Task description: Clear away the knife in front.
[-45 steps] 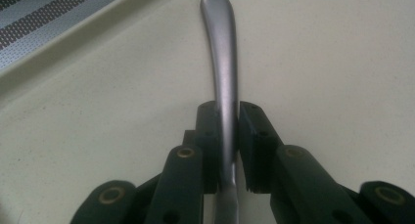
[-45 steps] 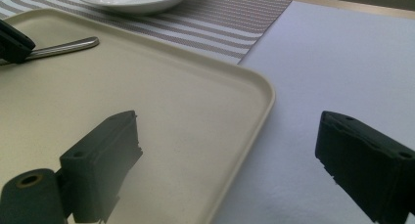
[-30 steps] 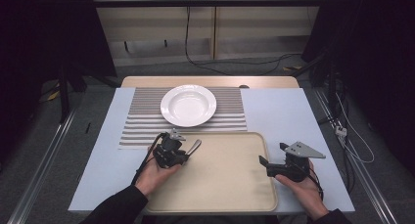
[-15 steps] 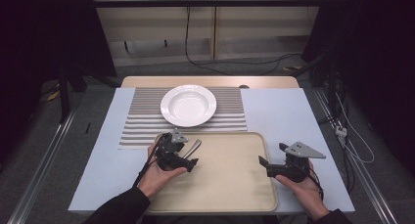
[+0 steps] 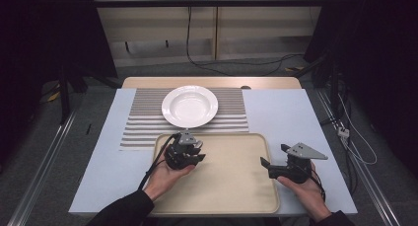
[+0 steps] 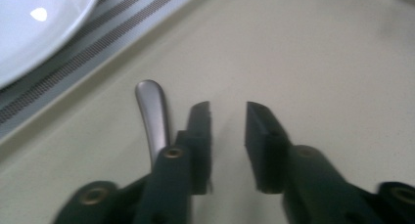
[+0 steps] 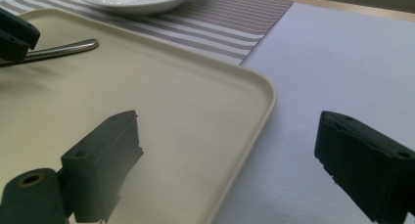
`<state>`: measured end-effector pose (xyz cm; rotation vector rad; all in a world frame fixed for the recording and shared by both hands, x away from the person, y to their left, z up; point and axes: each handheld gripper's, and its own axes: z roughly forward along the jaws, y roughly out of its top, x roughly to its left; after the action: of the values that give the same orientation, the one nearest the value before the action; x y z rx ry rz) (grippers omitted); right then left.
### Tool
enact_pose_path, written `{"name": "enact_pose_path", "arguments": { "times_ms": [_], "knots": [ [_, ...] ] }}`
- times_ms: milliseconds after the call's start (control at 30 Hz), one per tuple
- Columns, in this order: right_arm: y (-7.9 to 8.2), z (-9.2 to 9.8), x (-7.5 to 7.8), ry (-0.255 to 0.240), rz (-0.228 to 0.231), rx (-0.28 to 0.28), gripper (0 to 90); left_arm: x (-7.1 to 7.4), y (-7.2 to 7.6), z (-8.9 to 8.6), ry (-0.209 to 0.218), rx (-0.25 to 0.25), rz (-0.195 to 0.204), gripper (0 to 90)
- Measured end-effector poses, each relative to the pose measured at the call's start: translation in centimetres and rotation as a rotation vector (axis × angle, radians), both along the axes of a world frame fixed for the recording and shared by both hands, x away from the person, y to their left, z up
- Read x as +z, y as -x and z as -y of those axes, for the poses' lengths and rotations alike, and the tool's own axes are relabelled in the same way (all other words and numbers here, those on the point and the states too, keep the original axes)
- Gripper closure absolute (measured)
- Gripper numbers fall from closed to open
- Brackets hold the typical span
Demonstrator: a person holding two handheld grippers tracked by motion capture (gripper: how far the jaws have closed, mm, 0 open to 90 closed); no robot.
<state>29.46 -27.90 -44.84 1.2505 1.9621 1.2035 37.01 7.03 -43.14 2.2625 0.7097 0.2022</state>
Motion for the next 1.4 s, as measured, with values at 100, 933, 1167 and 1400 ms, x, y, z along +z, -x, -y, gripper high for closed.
{"name": "enact_pose_path", "arguments": {
  "times_ms": [100, 933, 1167, 1400],
  "knots": [
    [0.0, -0.1, 0.0, 0.003, 0.0, -0.001, 9.4, -0.5, -0.2, 0.0, -0.022, -0.008, 0.0, 87.4],
    [0.0, -0.2, 0.0, -0.007, -0.007, 0.004, 9.3, -1.1, -1.8, -0.4, -0.14, -0.003, -0.026, 90.0],
    [0.0, -0.2, 0.0, -0.005, -0.007, 0.005, 9.3, -1.0, -1.8, -0.8, -0.155, 0.007, -0.03, 90.0],
    [0.0, -0.2, 0.0, -0.008, -0.009, 0.007, 9.3, -0.9, -1.9, -1.2, -0.162, 0.014, -0.029, 90.0]
  ]
}}
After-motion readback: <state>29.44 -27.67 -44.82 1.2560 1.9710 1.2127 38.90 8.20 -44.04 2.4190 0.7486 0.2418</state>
